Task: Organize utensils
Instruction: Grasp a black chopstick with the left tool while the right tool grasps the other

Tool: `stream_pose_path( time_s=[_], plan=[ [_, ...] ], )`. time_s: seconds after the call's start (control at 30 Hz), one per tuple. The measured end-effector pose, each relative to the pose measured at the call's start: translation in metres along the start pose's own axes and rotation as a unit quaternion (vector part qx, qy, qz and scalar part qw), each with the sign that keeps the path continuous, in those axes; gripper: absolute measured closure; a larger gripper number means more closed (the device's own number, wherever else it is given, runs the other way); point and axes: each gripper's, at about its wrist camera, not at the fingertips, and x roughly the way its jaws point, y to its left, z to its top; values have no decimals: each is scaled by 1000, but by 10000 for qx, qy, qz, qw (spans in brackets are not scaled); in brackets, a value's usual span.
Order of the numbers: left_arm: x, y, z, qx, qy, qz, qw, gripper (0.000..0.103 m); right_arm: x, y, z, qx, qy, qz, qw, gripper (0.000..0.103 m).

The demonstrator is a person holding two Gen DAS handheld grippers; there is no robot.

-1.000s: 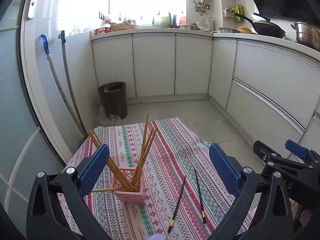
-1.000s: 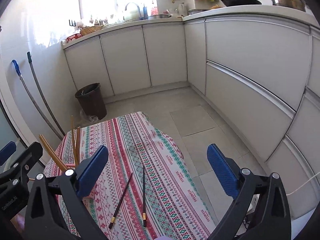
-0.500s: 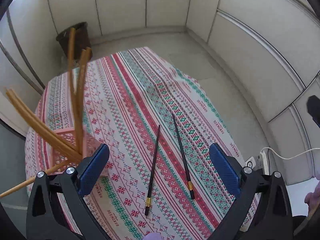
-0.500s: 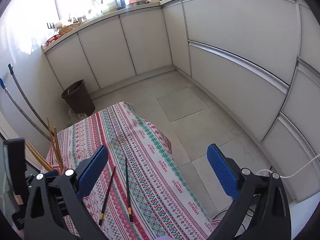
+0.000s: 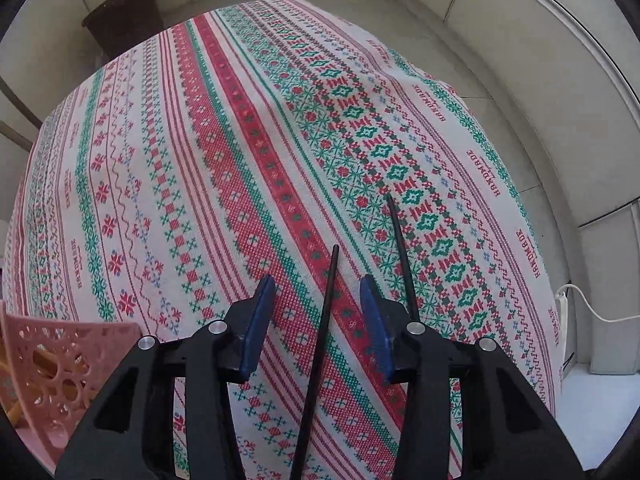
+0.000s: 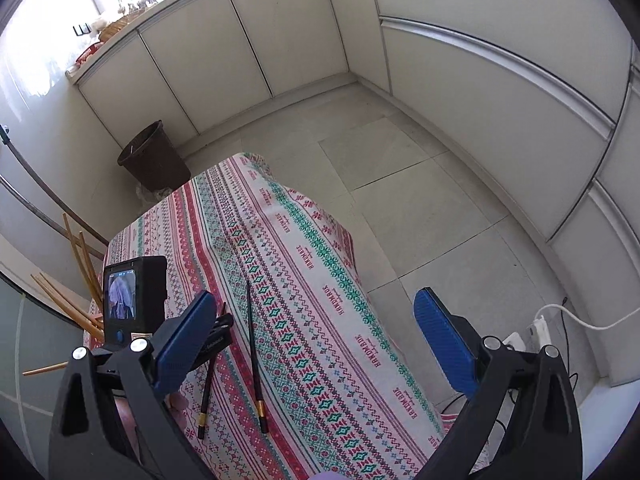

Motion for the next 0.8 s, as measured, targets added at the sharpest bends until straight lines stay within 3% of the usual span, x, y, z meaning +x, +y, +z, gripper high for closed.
stream_pose_path(
  time_s=[0.07,0.13,0.2,0.4,0.6,0.73,0.8],
  plan=[
    [2,-6,-1,146,-43,70,9999,87,9,1,0,7,88,-12,10000,7],
    [3,-11,-3,262,-37,84,9996,98,20,3,2,32,200,-24,9998,7],
    [3,-14,-7,321,-67,175,9993,99,32,4,3,106,326,-7,9994,7],
    [-11,8,-37,-15,-88,-16,10000,100,74,18,5,2,708,-74,9975,7],
    [-61,14,-87,235,-313,156,9991,100,129,50,4,-209,906,-138,9956,7],
    [-109,27,-112,97,-669,-43,9977,100,156,87,-5,-852,904,-285,9918,7],
    [-126,34,-119,75,-843,-82,9964,100,169,103,-15,-1240,945,-483,9866,12]
  ],
)
